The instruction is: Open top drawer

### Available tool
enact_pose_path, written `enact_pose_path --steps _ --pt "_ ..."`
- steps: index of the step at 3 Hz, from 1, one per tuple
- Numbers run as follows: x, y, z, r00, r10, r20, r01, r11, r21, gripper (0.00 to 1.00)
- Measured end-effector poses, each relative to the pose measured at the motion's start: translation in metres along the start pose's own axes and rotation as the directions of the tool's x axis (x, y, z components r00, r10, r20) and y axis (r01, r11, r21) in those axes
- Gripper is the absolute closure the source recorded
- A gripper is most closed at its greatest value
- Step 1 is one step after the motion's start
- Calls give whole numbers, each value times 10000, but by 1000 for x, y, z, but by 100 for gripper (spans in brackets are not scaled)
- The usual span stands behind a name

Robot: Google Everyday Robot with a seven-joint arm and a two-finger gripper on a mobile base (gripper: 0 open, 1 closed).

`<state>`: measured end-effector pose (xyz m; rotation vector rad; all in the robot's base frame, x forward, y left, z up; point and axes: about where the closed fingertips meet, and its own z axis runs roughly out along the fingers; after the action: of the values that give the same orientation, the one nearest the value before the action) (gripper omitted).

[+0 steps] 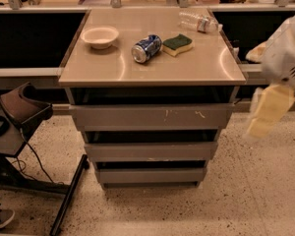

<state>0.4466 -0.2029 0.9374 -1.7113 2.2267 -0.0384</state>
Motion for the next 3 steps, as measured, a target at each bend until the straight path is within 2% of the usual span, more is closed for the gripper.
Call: enact_pose_path --steps 1,2,3 --pt "-17 28 112 9958 344 852 -222 9899 -1401 0" --pt "-34 63 220 9895 411 1382 -49 9675 -2529 0" --pt "-49 46 285 9845 792 1562 -417 9722 -2304 0"
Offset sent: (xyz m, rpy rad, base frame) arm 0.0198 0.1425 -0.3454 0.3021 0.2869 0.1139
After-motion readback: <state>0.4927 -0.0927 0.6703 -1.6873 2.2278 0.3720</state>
